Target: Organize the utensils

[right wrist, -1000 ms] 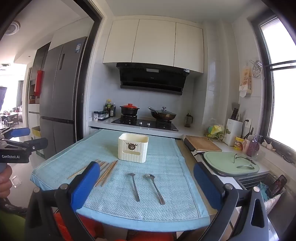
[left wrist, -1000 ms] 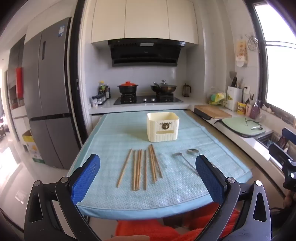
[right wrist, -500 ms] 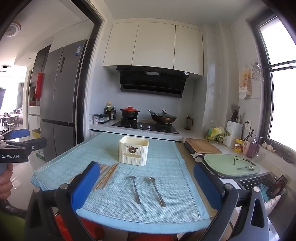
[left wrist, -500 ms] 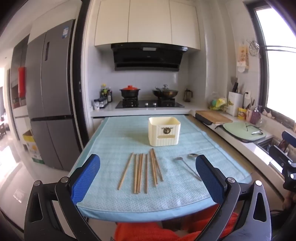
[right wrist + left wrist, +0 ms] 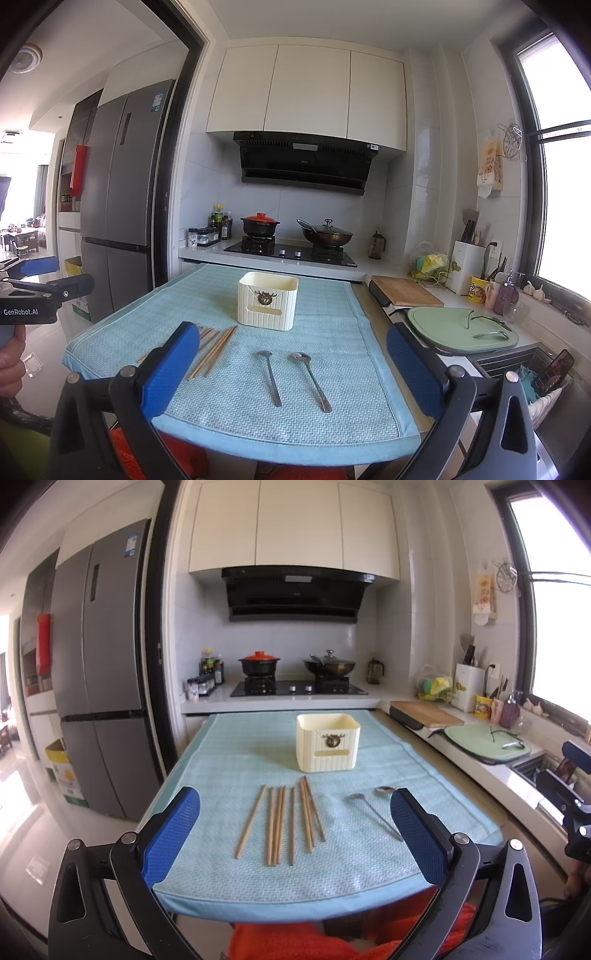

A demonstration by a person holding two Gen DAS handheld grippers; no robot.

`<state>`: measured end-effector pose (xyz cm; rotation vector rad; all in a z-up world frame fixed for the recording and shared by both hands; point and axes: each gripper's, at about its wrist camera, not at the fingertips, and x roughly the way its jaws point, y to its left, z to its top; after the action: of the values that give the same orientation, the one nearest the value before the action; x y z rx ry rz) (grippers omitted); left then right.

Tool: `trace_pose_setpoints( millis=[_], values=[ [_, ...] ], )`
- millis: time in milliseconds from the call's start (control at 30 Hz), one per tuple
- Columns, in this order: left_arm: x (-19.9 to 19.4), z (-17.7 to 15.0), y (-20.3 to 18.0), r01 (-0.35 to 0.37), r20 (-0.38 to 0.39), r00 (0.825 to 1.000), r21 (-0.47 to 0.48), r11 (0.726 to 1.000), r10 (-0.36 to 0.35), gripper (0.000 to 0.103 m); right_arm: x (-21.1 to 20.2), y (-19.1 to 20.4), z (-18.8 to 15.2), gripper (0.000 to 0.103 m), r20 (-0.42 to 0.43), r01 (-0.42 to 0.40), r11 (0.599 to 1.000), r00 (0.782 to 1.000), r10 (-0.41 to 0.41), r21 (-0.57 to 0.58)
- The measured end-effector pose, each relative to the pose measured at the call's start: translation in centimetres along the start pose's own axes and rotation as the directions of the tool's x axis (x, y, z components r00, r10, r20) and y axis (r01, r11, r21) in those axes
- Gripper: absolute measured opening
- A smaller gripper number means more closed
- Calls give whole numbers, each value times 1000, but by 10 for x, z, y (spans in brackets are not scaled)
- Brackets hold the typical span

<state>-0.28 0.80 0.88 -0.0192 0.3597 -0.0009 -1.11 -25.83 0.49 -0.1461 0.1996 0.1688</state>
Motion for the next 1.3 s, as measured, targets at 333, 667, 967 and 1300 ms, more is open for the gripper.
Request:
trace_pose_setpoints(
  millis=[333, 667, 967, 1300],
  values=[
    [-1, -2, -4, 1, 1, 1000, 3, 1000, -1, 103, 1, -1, -3, 103, -4, -5, 1000, 1000, 5, 3],
    [1, -4, -5, 9, -7, 1000, 3, 1000, -9, 103, 4, -2, -3, 103, -8, -8, 1000, 1000, 8, 4],
    [3, -6, -6, 15, -14, 1000, 5, 1000, -14, 103, 6, -1, -6, 103, -16, -13, 1000, 1000, 13, 4],
    [6, -7, -6, 21, -18, 1000, 10, 1000, -20, 103, 8, -1, -9, 103, -20, -15, 1000, 1000, 15, 7]
  ],
)
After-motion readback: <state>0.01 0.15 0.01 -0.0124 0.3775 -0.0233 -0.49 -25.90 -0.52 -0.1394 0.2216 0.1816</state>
